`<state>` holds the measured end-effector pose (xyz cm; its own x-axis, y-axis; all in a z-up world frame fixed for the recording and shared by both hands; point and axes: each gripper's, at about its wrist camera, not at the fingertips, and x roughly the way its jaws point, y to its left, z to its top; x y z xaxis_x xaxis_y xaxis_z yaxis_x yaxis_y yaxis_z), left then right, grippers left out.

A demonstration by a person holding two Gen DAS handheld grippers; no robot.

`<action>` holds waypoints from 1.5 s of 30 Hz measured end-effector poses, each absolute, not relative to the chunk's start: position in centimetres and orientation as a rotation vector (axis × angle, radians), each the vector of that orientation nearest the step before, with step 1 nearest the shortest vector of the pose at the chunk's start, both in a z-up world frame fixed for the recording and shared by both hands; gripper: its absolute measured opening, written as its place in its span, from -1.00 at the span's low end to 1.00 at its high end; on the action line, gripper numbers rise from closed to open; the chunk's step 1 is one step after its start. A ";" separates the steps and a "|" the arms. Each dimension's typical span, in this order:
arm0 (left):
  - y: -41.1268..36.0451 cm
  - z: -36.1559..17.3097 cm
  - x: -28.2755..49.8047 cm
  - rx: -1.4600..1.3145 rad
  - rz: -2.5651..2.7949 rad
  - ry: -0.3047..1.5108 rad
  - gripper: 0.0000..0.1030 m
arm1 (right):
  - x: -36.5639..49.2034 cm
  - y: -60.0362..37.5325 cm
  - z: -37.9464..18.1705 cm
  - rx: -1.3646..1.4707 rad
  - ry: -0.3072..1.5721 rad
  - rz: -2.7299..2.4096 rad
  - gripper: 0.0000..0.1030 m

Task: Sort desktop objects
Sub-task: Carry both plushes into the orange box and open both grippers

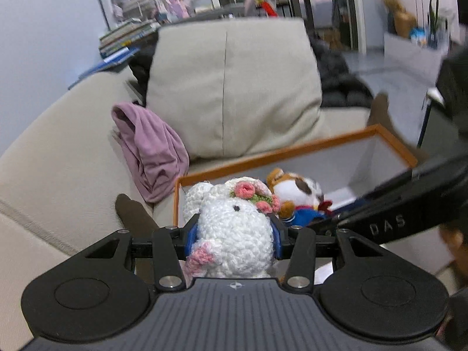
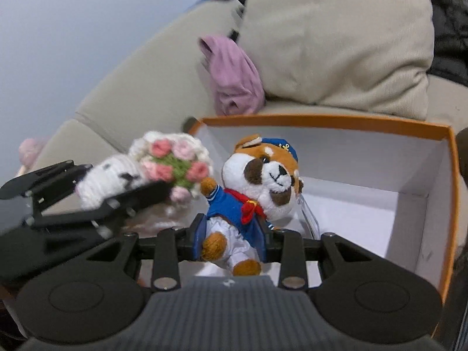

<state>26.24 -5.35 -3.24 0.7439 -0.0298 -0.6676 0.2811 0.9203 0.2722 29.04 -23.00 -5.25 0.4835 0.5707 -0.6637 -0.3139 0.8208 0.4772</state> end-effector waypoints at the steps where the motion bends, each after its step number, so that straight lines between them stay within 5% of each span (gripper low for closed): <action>1: -5.5 -4.0 26.8 0.401 -0.175 0.724 0.03 | 30.1 -22.8 -6.0 0.293 0.932 0.536 -0.30; 14: -7.3 -11.7 30.6 0.761 -0.182 0.889 0.17 | 34.3 -22.6 -10.2 0.266 1.131 0.545 -0.25; 22: -5.5 -9.4 29.2 0.647 -0.233 0.894 0.34 | 35.1 -23.2 -11.5 0.315 1.185 0.542 -0.23; 31: -5.2 -8.6 28.3 0.575 -0.253 1.024 0.13 | 35.5 -23.5 -11.3 0.333 1.160 0.516 -0.11; 39: -6.2 -9.9 31.2 0.556 -0.161 1.046 0.07 | 36.2 -23.0 -11.3 0.320 1.131 0.540 -0.39; 45: -6.1 -10.0 31.6 0.518 -0.133 1.023 0.13 | 36.9 -22.8 -11.7 0.372 1.150 0.543 -0.41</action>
<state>31.56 -6.07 -10.03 0.5245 0.1319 -0.8412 0.3420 0.8721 0.3500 36.92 -22.80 -11.73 0.3032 0.5819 -0.7546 -0.2134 0.8132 0.5414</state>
